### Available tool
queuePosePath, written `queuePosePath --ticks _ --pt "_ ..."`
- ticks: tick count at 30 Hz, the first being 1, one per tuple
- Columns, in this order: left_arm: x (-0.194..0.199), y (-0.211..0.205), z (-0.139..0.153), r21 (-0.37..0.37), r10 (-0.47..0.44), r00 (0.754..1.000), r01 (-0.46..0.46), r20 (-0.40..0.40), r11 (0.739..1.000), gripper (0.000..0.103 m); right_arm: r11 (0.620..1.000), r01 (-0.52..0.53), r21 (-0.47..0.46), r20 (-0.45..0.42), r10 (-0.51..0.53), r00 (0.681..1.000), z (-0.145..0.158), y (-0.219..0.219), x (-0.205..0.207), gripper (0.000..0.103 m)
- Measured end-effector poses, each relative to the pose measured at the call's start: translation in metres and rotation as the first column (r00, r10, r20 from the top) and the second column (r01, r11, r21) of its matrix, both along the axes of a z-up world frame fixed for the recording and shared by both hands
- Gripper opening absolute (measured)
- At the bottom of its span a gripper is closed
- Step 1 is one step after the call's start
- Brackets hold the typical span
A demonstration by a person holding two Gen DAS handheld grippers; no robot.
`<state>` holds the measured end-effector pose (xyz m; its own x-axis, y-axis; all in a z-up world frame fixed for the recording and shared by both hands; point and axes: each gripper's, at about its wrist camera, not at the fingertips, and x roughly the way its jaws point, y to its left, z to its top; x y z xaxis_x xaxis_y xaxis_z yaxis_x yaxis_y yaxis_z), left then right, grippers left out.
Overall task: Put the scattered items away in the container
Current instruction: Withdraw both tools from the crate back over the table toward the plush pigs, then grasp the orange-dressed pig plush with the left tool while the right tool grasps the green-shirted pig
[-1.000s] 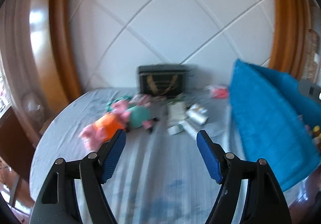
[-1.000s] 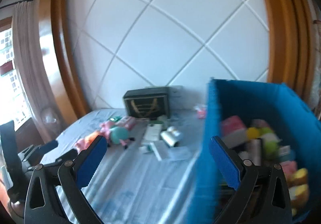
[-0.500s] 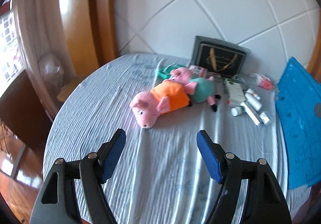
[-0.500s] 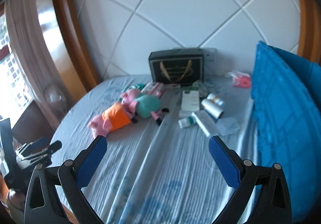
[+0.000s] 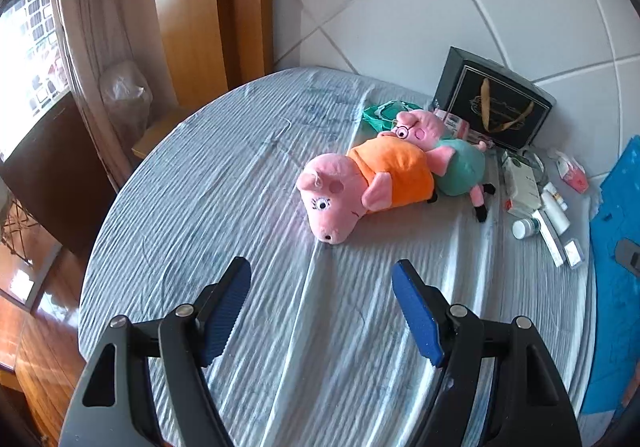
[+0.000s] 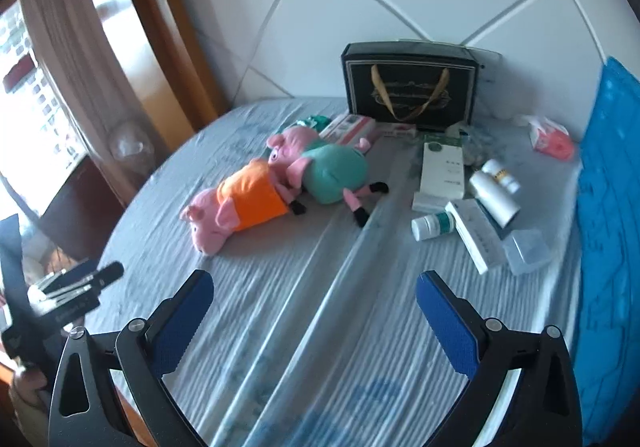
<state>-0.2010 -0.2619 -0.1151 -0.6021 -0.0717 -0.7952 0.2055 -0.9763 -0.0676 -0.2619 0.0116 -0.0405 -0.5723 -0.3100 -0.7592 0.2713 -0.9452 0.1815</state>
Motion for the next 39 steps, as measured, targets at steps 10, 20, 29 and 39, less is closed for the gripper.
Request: queuePosePath --ticks 10,20,29,39 --pt "-0.082 -0.036 -0.028 -0.01 -0.089 0.995 0.09 0.046 0.996 0.073 0.998 0.055 0.017 0.062 -0.056 0.997 -0.027 -0.045 -0.052 0.103" --pt "-0.157 0.0 -0.073 -0.116 -0.358 0.925 0.373 0.126 0.921 0.073 0.993 0.098 0.062 0.173 -0.107 0.979 -0.077 -0.079 -0.11 0.103" --pt "-0.212 0.069 -0.121 -0.249 -0.495 0.834 0.547 0.243 0.799 0.087 0.99 0.126 0.068 0.231 -0.139 0.963 -0.104 -0.072 -0.15 0.103" --pt "-0.26 -0.019 -0.115 0.191 -0.21 0.974 0.191 0.085 0.963 0.082 0.982 0.0 0.189 0.144 -0.028 0.989 -0.107 -0.11 -0.207 0.103"
